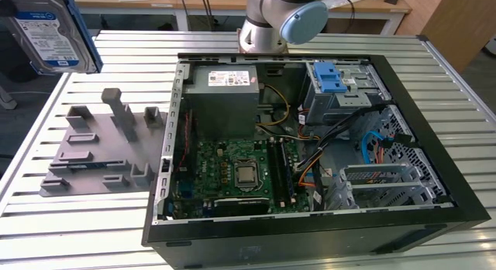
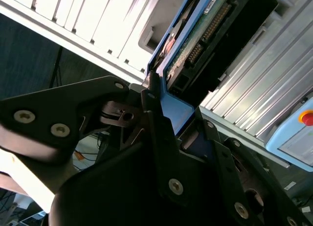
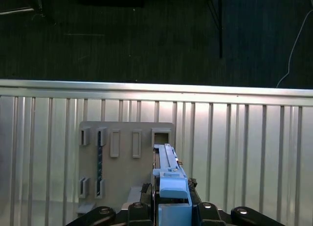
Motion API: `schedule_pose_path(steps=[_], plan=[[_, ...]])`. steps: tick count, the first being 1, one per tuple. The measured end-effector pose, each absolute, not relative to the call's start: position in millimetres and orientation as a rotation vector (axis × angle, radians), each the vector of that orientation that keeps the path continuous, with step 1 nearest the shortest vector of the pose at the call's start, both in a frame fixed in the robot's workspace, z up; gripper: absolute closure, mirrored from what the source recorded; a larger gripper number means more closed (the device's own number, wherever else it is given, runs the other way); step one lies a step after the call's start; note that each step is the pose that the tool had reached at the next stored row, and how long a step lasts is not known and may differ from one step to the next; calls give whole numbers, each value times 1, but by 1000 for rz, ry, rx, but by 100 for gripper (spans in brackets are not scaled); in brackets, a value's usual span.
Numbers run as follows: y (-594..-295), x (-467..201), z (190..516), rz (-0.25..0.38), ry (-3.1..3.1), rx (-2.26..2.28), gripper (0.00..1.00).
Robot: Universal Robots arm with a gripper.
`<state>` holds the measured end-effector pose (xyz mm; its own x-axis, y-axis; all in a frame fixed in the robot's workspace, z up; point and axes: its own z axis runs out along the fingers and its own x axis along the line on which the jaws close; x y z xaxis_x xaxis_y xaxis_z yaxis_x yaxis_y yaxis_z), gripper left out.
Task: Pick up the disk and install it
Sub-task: 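Pick up the disk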
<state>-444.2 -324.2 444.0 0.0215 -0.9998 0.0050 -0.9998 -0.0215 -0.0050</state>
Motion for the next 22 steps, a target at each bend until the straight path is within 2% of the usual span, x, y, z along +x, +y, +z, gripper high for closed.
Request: schedule_pose_path(steps=[15,22], plan=[[-324,-444,454,-12,2197,-2244,64],[-324,-445,470,-17,2194,-2242,64]])
